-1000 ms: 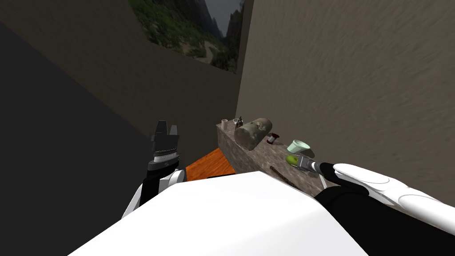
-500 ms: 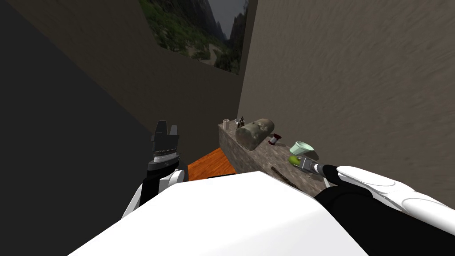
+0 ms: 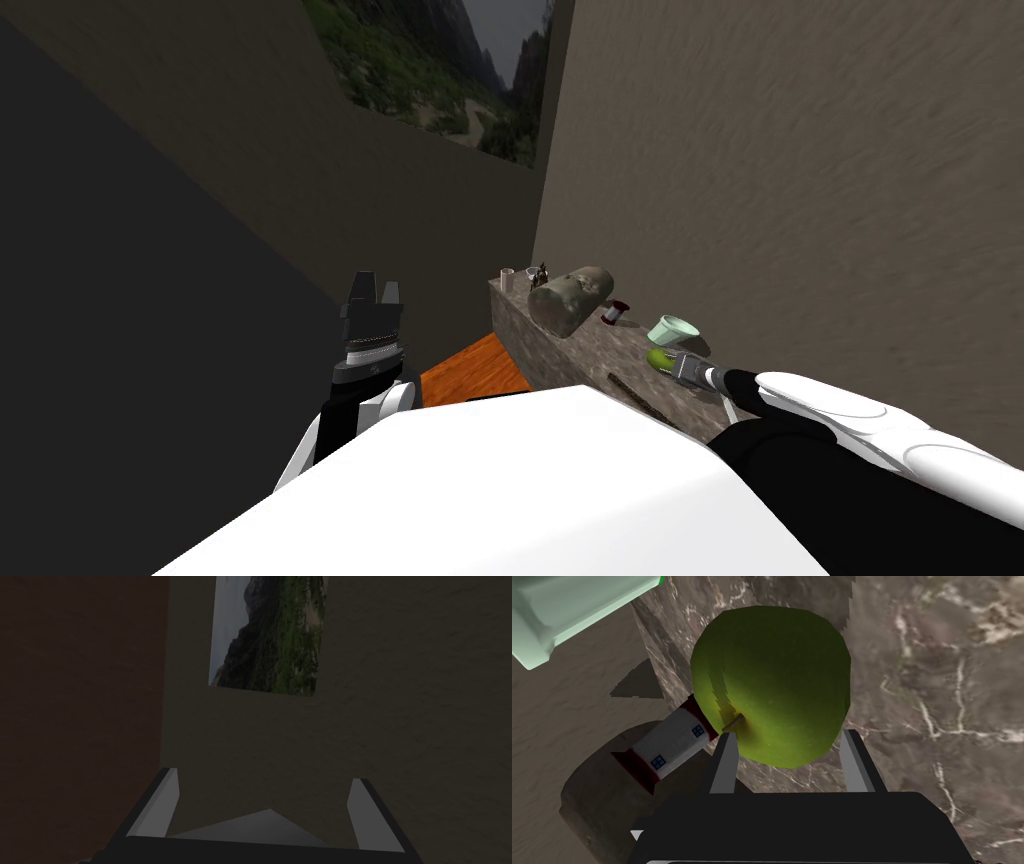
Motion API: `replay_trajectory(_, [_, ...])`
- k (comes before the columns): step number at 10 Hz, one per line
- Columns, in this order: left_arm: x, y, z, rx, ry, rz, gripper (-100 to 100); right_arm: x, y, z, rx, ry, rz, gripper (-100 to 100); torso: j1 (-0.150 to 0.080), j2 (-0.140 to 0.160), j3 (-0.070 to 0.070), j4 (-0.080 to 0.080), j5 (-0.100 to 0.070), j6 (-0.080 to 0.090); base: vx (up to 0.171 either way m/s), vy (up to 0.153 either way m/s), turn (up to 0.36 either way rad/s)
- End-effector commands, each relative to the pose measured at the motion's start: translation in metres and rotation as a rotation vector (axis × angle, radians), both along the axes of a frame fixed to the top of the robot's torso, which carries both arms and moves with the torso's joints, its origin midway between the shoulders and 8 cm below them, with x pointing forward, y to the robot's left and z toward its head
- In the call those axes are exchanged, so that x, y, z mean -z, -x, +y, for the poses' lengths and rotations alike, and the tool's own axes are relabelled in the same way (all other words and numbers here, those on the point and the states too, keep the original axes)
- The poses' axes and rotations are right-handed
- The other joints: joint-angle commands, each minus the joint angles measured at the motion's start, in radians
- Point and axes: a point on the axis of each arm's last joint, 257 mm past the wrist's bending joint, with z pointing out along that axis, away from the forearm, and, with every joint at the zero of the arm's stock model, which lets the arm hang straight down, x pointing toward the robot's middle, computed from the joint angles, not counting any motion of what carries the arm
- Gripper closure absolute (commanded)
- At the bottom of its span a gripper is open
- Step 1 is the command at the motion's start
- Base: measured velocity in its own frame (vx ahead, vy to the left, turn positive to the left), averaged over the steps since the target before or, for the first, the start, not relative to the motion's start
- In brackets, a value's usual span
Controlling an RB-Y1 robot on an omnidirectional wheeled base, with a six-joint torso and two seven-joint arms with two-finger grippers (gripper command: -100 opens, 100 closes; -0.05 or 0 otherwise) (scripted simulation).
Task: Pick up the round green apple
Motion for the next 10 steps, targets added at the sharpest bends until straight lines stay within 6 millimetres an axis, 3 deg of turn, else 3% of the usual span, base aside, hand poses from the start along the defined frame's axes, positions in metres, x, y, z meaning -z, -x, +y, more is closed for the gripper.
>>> replay_trajectory(1, [0.0, 0.0, 0.0, 0.0, 0.0, 0.0, 0, -0.002, -0.01, 0.008, -0.026, -0.002, 0.002, 100, 0.0, 0.0, 0.0, 0.0, 0.0, 0.0, 0.049, -0.014, -0.257])
replay_trajectory(8, [0.0, 0.0, 0.0, 0.0, 0.0, 0.0, 0, -0.015, -0.052, 0.048, -0.142, 0.0, 0.001, 100, 0.0, -0.002, -0.001, 0.0, 0.0, -0.002, 0.039, -0.012, -0.167])
replay_trajectory(9, [0.0, 0.0, 0.0, 0.0, 0.0, 0.0, 0, -0.015, -0.049, 0.044, -0.132, 0.001, 0.002, 100, 0.0, -0.002, -0.001, -0.001, 0.0, -0.002, 0.018, -0.002, -0.023])
replay_trajectory(10, [0.0, 0.0, 0.0, 0.0, 0.0, 0.0, 0, -0.015, -0.05, 0.045, -0.132, -0.001, 0.002, 0, 0.0, -0.001, -0.001, 0.0, 0.0, -0.003, 0.0, 0.0, 0.0])
